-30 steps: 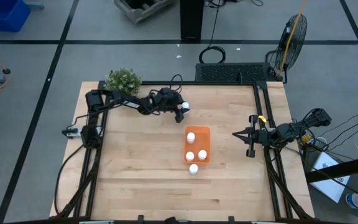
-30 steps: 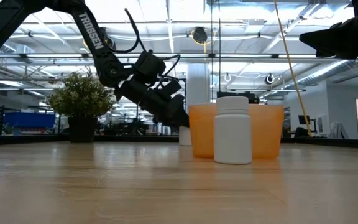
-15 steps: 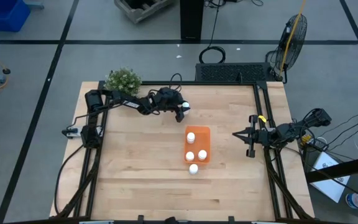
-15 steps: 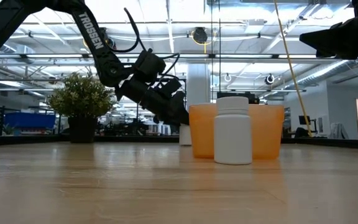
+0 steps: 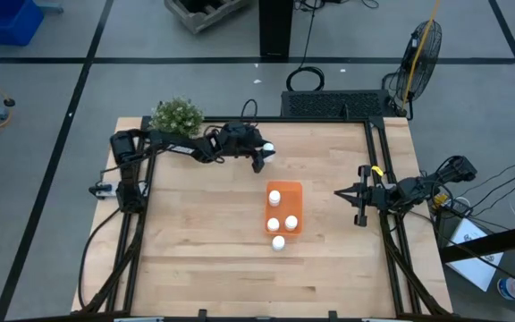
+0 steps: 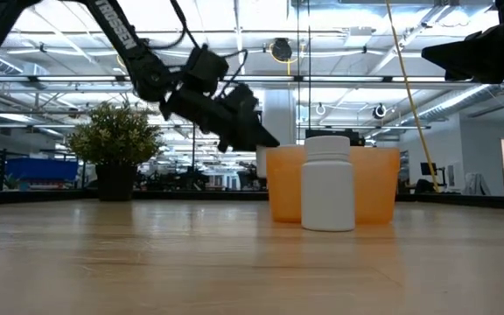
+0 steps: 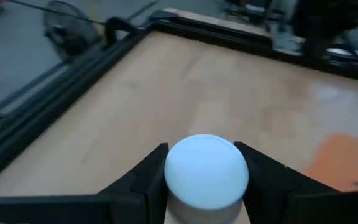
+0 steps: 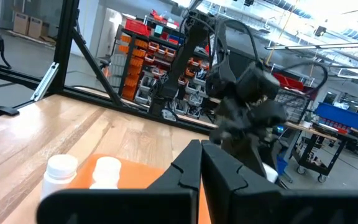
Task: Pick and place pill bottles into a basket
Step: Put the top white medicine bottle into the orange bin
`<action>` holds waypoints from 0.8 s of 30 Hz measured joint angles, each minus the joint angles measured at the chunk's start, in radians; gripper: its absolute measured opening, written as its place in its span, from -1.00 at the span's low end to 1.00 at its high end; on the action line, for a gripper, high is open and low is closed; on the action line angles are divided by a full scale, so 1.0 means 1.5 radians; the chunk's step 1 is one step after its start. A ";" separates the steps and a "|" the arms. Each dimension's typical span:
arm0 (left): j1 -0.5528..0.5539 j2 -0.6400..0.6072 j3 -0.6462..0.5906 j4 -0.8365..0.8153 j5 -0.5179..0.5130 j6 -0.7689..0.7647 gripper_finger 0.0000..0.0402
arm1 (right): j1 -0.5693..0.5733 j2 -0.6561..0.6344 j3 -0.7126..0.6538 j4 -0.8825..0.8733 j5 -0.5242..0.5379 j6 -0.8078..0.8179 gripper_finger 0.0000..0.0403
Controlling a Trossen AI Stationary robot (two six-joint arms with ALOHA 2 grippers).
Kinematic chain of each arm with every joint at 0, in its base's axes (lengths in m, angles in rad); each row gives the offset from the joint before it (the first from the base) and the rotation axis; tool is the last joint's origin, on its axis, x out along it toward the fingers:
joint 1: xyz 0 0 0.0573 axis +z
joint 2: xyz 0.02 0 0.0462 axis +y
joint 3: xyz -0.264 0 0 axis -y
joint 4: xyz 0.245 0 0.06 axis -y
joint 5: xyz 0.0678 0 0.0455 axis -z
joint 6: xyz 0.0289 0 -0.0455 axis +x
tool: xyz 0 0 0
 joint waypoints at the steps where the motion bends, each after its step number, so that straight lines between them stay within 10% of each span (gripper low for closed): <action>1: -0.006 -0.012 0.000 -0.011 0.005 0.000 -0.20 | 0.000 0.000 0.000 0.000 0.000 0.000 -0.98; 24: -0.238 -0.070 0.001 0.012 -0.031 0.112 -0.20 | 0.000 0.000 0.000 0.000 0.000 0.000 -0.98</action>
